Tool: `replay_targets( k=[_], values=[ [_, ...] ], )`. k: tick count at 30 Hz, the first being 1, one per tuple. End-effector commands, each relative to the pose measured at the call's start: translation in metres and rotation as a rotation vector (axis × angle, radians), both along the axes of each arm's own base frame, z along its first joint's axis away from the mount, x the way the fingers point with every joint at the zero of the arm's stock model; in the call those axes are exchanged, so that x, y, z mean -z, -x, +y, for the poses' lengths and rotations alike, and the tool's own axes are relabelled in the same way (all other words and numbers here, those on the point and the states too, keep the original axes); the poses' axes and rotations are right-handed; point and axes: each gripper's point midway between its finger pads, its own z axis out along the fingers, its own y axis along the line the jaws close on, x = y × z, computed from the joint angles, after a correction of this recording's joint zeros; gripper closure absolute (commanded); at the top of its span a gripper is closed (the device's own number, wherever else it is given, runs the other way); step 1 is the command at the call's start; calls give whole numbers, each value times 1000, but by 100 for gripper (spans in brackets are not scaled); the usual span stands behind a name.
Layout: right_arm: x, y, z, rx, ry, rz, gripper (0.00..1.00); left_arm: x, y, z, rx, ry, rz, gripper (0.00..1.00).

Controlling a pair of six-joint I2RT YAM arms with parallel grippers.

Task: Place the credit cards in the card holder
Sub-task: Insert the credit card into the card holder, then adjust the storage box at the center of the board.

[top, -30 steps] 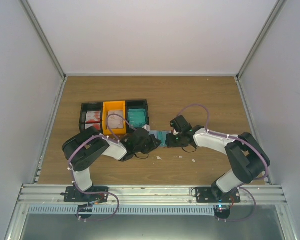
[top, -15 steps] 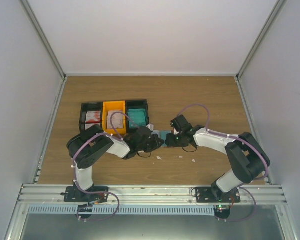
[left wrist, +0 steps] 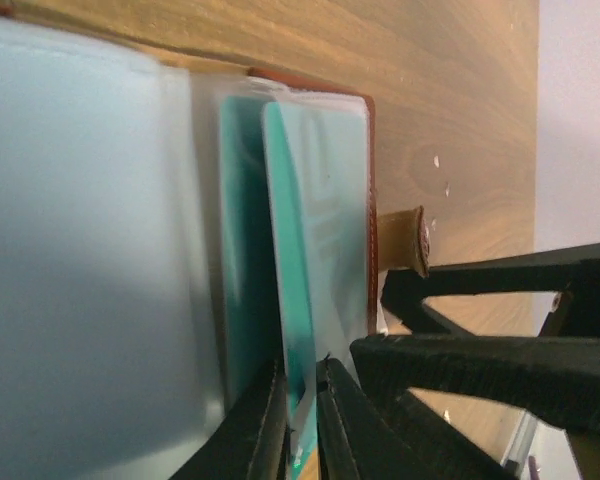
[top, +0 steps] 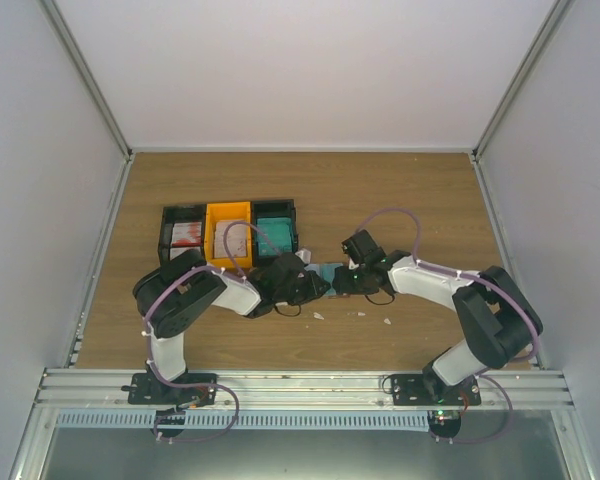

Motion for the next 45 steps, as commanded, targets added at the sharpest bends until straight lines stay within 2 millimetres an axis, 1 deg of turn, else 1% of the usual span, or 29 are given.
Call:
replay_targets(
  k=[1,4,5,6,8,11,14,17,18,20,23,26,29,30,31,35,37,40,42,45],
  values=[
    [-24,-11,-8,36,24,-68,46,-8,12,5,64,-52,-28,81],
    [-38,-13,-11,52,22,-99,44,-22,15,10,82,-59,-71,65],
    [-43,-13,-11,54,19,-108,44,-28,15,11,87,-67,-81,55],
    [-48,-13,-11,57,14,-115,43,-32,16,11,98,-76,-89,51],
    [-56,-14,-13,63,16,-129,43,-38,18,13,112,-94,-91,46],
    [-65,-15,-18,79,24,-153,42,-43,24,19,117,-105,-83,43],
    [-74,-15,-19,87,17,-169,41,-47,25,28,110,-150,-91,38],
    [-81,-12,-20,83,1,-177,40,-59,23,41,109,-216,-137,34],
    [-84,-10,-19,76,-8,-179,40,-67,20,46,105,-241,-166,32],
    [-94,-8,-19,75,-29,-194,40,-77,17,63,104,-325,-210,27],
    [-110,-5,-18,74,-65,-225,39,-106,9,79,140,-408,-325,19],
    [-125,-4,-15,60,-104,-256,39,-130,-1,93,163,-473,-398,12],
    [-136,-3,-12,48,-138,-273,39,-146,-11,102,186,-528,-436,13],
    [-138,-1,-10,44,-151,-274,39,-148,-18,107,178,-566,-447,14],
    [-141,0,-9,42,-169,-279,39,-150,-22,110,184,-593,-457,18],
    [-145,3,-4,32,-224,-299,38,-148,-41,121,223,-660,-466,29],
    [-145,2,-1,18,-240,-305,38,-147,-50,128,216,-647,-436,32],
    [-144,0,9,-28,-254,-308,38,-148,-63,150,138,-631,-390,32],
    [-143,-7,15,-56,-240,-310,38,-149,-67,162,98,-618,-370,29],
    [-143,-19,25,-87,-224,-319,38,-151,-75,180,54,-625,-360,27]
  ],
)
